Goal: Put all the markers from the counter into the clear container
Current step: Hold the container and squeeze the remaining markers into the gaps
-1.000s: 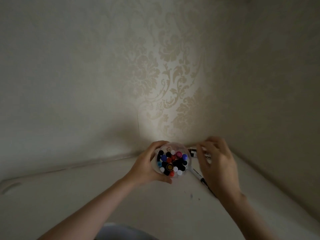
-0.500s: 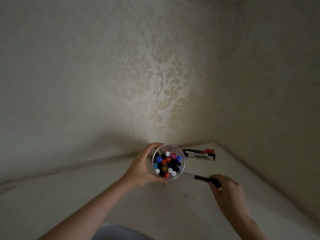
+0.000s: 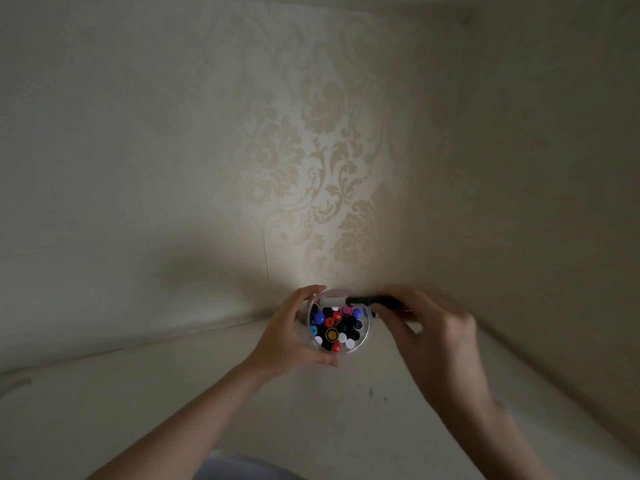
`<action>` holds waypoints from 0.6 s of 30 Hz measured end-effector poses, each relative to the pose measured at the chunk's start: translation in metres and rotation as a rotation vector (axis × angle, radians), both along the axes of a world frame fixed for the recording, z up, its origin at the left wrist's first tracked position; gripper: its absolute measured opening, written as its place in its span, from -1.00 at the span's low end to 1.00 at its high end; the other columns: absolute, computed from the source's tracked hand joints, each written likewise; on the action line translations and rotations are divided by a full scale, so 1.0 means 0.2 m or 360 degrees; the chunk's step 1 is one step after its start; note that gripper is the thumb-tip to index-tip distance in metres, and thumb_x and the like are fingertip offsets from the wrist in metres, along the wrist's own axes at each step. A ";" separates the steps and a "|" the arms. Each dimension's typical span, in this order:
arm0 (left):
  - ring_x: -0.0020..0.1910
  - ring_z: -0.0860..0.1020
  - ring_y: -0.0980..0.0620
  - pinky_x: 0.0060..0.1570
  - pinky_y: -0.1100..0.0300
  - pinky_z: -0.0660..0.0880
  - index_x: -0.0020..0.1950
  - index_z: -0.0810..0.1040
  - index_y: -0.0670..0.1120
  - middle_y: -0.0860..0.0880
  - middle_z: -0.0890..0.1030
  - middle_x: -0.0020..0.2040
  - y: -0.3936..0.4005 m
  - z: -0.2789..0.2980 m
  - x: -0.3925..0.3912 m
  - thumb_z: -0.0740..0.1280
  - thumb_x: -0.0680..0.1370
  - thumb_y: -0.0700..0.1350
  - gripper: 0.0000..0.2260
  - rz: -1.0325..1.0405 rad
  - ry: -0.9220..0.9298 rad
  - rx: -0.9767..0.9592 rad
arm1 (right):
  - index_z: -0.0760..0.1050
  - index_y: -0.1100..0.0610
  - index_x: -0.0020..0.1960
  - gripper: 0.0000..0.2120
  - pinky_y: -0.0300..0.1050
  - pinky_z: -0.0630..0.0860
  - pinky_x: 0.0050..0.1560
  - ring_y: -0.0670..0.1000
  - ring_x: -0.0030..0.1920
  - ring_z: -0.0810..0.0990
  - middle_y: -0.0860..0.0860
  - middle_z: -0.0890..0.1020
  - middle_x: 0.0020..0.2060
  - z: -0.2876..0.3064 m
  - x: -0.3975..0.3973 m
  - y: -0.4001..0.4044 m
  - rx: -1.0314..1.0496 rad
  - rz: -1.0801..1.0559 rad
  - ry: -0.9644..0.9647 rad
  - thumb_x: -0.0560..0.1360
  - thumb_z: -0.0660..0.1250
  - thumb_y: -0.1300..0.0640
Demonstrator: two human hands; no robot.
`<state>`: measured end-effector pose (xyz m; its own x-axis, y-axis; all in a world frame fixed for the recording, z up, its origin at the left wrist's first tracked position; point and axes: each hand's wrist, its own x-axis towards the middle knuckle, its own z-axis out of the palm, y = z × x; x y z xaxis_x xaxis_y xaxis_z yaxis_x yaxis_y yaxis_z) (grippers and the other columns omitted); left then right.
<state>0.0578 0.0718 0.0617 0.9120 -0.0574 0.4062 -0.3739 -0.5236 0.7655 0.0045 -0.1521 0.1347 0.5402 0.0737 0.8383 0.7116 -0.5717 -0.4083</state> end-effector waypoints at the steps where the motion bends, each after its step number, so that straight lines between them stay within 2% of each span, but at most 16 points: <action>1: 0.22 0.60 0.04 0.16 -0.06 0.62 0.36 0.37 0.23 0.11 0.55 0.28 0.00 0.00 0.00 0.73 0.04 -0.10 -0.02 -0.0001 0.0009 -0.0012 | 0.62 0.07 -0.08 -0.86 -0.27 0.50 -0.22 -0.17 -0.26 0.60 -0.10 0.66 -0.24 -0.02 0.04 0.04 -0.0039 0.0031 0.0026 0.41 0.47 0.24; 5: 0.26 0.57 0.07 0.21 -0.05 0.59 0.37 0.36 0.23 0.11 0.56 0.28 0.00 0.00 0.00 0.73 0.05 -0.05 -0.03 -0.0012 0.0011 0.0004 | 0.54 0.08 0.00 -0.82 -0.16 0.52 -0.40 -0.05 -0.36 0.60 -0.03 0.65 -0.31 -0.09 0.16 0.17 -0.0189 -0.0035 0.0066 0.42 0.43 0.20; 8: 0.28 0.56 0.10 0.25 -0.04 0.56 0.35 0.36 0.26 0.14 0.57 0.27 0.00 0.01 0.01 0.73 0.05 0.00 -0.04 -0.0023 0.0004 0.0009 | 0.50 0.05 -0.08 -0.87 -0.10 0.46 -0.55 0.00 -0.46 0.53 -0.04 0.60 -0.42 -0.13 0.25 0.27 -0.0411 -0.0228 0.0076 0.41 0.41 0.09; 11: 0.27 0.57 0.06 0.24 -0.08 0.56 0.37 0.37 0.22 0.12 0.57 0.28 0.01 0.00 0.02 0.73 0.06 -0.02 -0.04 -0.0037 -0.0006 -0.0019 | 0.61 0.00 -0.13 -0.92 -0.06 0.54 -0.37 0.02 -0.25 0.57 -0.04 0.64 -0.20 -0.18 0.28 0.32 -0.0609 -0.0263 0.0051 0.39 0.40 0.04; 13: 0.26 0.58 0.04 0.23 -0.09 0.57 0.39 0.37 0.16 0.11 0.55 0.29 0.03 0.00 0.03 0.74 0.07 -0.04 -0.03 -0.0036 -0.0018 -0.0043 | 0.63 0.03 -0.13 -0.89 -0.08 0.52 -0.28 0.03 -0.19 0.54 0.01 0.60 -0.12 -0.19 0.26 0.29 -0.0626 -0.0213 -0.0069 0.45 0.35 0.04; 15: 0.29 0.55 0.08 0.25 0.00 0.57 0.39 0.38 0.12 0.15 0.53 0.30 0.06 -0.01 0.04 0.74 0.08 -0.07 -0.05 -0.0043 -0.0039 -0.0075 | 0.62 0.10 -0.16 -0.77 -0.12 0.46 -0.29 0.04 -0.24 0.53 0.04 0.57 -0.15 -0.19 0.28 0.16 -0.0360 -0.0205 -0.0044 0.51 0.22 0.06; 17: 0.30 0.53 0.14 0.24 0.14 0.55 0.37 0.40 0.10 0.19 0.52 0.29 0.07 -0.01 0.05 0.74 0.08 -0.11 -0.07 -0.0048 -0.0040 -0.0082 | 0.59 0.13 -0.13 -0.83 -0.09 0.47 -0.26 0.12 -0.22 0.57 0.07 0.58 -0.13 -0.25 0.43 -0.03 -0.0143 -0.0340 0.0140 0.52 0.23 0.13; 18: 0.29 0.53 0.15 0.23 0.21 0.54 0.36 0.41 0.10 0.20 0.53 0.28 0.07 -0.01 0.06 0.74 0.09 -0.12 -0.09 -0.0052 -0.0036 -0.0081 | 0.58 0.13 -0.05 -0.87 -0.04 0.50 -0.19 0.18 -0.14 0.59 0.10 0.59 -0.07 -0.30 0.53 -0.13 -0.0166 -0.0445 0.0306 0.51 0.25 0.17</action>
